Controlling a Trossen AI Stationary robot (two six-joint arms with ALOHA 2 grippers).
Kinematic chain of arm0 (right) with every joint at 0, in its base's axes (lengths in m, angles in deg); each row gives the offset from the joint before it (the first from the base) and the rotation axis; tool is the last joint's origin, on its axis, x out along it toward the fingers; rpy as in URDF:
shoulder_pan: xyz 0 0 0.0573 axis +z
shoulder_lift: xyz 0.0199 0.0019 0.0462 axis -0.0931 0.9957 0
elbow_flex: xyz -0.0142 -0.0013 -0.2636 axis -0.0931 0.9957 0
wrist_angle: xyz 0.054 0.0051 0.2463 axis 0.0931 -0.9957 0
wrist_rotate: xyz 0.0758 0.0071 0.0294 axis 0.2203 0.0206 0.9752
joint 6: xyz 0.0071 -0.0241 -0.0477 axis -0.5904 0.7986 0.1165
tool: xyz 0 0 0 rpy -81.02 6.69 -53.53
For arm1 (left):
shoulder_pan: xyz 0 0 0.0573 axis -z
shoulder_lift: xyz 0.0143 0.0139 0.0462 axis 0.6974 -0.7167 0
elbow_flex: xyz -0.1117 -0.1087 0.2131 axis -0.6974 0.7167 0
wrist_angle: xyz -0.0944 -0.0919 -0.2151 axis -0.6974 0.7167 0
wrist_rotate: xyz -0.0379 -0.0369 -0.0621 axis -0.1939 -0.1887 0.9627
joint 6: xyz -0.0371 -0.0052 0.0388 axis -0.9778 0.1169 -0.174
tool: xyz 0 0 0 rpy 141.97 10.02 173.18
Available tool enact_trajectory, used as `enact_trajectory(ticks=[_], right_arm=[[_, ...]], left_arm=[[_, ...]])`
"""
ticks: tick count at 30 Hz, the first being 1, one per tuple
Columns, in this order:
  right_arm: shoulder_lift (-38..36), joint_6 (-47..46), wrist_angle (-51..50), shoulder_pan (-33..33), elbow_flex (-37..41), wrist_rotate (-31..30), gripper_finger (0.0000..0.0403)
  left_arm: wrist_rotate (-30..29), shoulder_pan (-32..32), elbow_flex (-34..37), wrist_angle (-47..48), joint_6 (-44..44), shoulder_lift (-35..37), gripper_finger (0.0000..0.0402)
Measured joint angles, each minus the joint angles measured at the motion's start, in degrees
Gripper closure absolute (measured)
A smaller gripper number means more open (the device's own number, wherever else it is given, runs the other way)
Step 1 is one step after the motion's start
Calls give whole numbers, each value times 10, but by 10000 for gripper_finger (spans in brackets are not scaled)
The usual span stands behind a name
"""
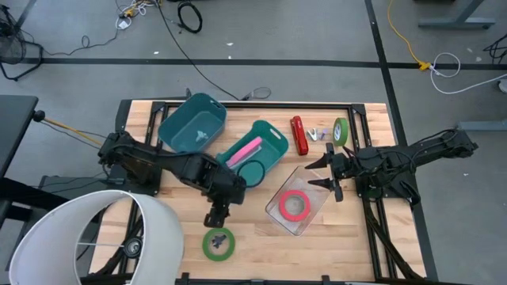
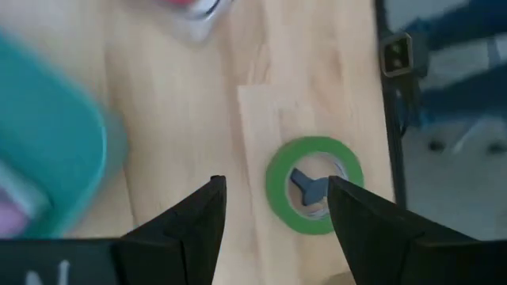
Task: Pick and place Stapler, Stapler remover, tape
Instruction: Put the black staple remover into the blue bin
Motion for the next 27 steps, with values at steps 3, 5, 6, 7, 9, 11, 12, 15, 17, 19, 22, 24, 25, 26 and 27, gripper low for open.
enact_trajectory(ticks=[3,5,6,7,9,11,12,15,17,19,22,24,25,26,27], right_arm=[[0,4,0,0,0,0,172],[0,10,0,0,0,0,172],[0,15,0,0,0,0,172],[0,19,0,0,0,0,172],[0,22,0,0,0,0,172],[0,26,0,0,0,0,172],[0,29,0,0,0,0,172],[0,32,0,0,0,0,172],[0,32,2,0,0,0,172],[0,32,0,0,0,0,172],[0,32,0,0,0,-1,172],[1,32,0,0,0,-1,172],[1,29,0,0,0,-1,172],[1,24,0,0,0,-1,172],[1,18,0,0,0,-1,172]], left_arm=[[-10,2,0,13,-101,0,179],[-15,6,0,13,-166,0,179],[-16,8,0,13,-194,0,179],[-18,11,0,13,-216,0,179],[-26,19,0,12,-243,-1,179],[-43,27,-1,11,-257,-8,179],[-51,33,-1,13,-264,-11,179],[-57,47,-1,6,-281,-26,179],[-53,58,-1,10,-296,-42,179],[-52,71,-1,10,-313,-59,179],[-39,91,-1,14,-315,-87,179],[-23,102,-1,21,-314,-108,179],[-9,106,-1,25,-317,-118,179],[3,108,-1,26,-328,-128,179],[19,109,-1,27,-340,-137,178]])
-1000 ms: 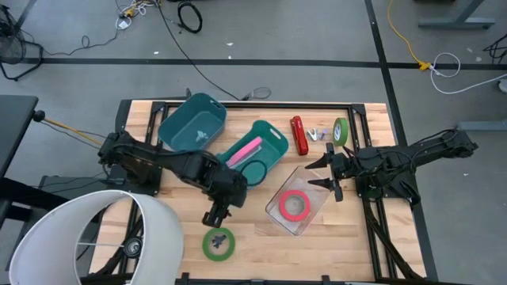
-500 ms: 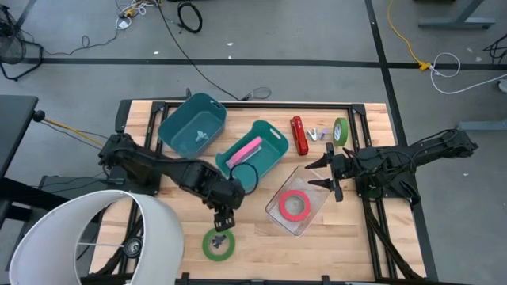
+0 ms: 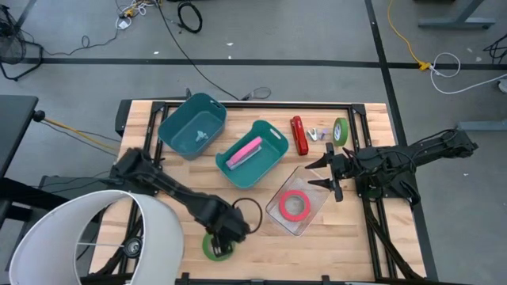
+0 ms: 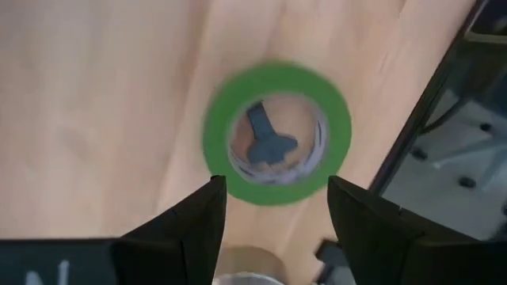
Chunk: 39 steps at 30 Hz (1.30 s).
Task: Pick and place Stapler, Stapler remover, tape
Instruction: Put the black staple remover into the blue bin
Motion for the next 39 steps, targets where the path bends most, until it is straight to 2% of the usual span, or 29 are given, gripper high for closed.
enact_trajectory(ticks=[4,11,16,26,39], right_arm=[[0,-1,-2,0,0,0,172],[0,-8,-12,0,0,1,172],[0,-20,-24,0,0,1,172],[3,-33,-51,0,0,1,172],[17,-33,-44,0,0,1,172]], left_arm=[[46,-3,0,0,-54,-32,164],[62,-8,1,-1,-82,-60,115],[73,-14,1,-3,-95,-75,94],[85,-11,0,-20,-138,-92,90],[95,-4,1,-17,-153,-116,97]])
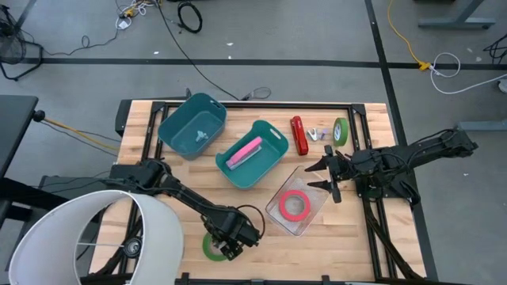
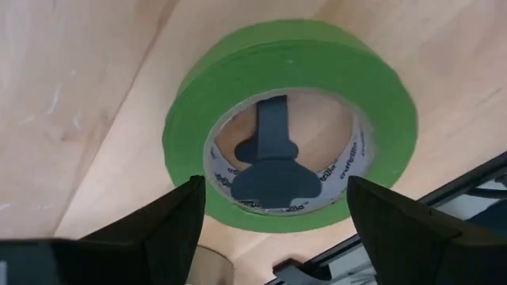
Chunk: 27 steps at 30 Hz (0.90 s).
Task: Pick and place Stapler, Stapler remover, tape
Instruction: Put the black staple remover into the blue bin
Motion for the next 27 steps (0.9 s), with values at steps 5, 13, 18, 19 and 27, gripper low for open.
enact_trajectory(ticks=[5,13,18,19,27], right_arm=[[5,0,7,0,0,0,172],[5,0,7,0,0,0,172],[5,0,6,0,0,0,172],[5,0,5,0,0,0,172],[5,0,6,0,0,0,172]], left_arm=[[-4,0,0,-3,-1,1,114],[0,0,0,-5,-1,1,143],[2,0,0,-7,-1,-1,151],[3,0,0,-7,-1,-2,152],[0,-1,0,-9,-1,-2,152]])
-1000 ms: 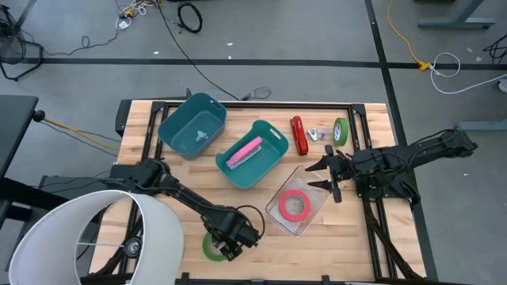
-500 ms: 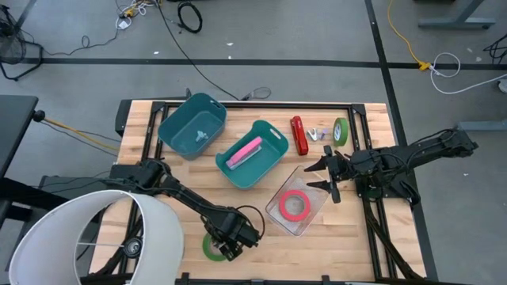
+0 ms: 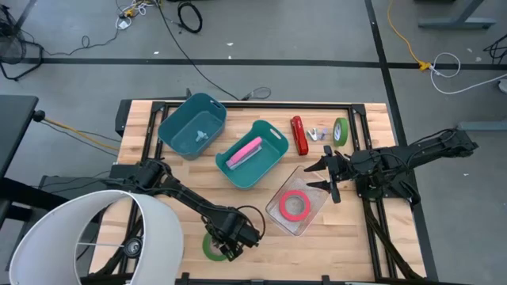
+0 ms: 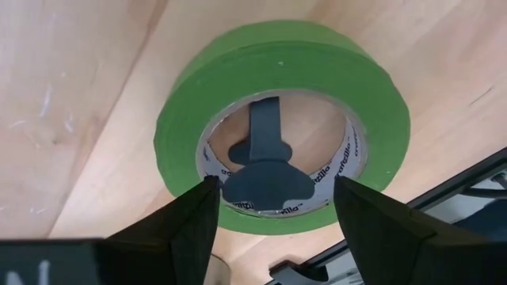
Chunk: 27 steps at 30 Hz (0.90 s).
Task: Pick and place Stapler, Stapler remover, tape
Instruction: Put the black staple remover into the blue bin
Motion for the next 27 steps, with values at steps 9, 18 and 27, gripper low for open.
enact_trajectory(ticks=[9,18,27], right_arm=[[0,0,0,0,0,0,172],[0,0,0,0,0,0,172],[0,0,0,0,0,0,172]], left_arm=[[-1,-1,0,-6,4,0,152],[0,-2,0,-6,1,0,189],[1,-4,0,-6,1,0,218]])
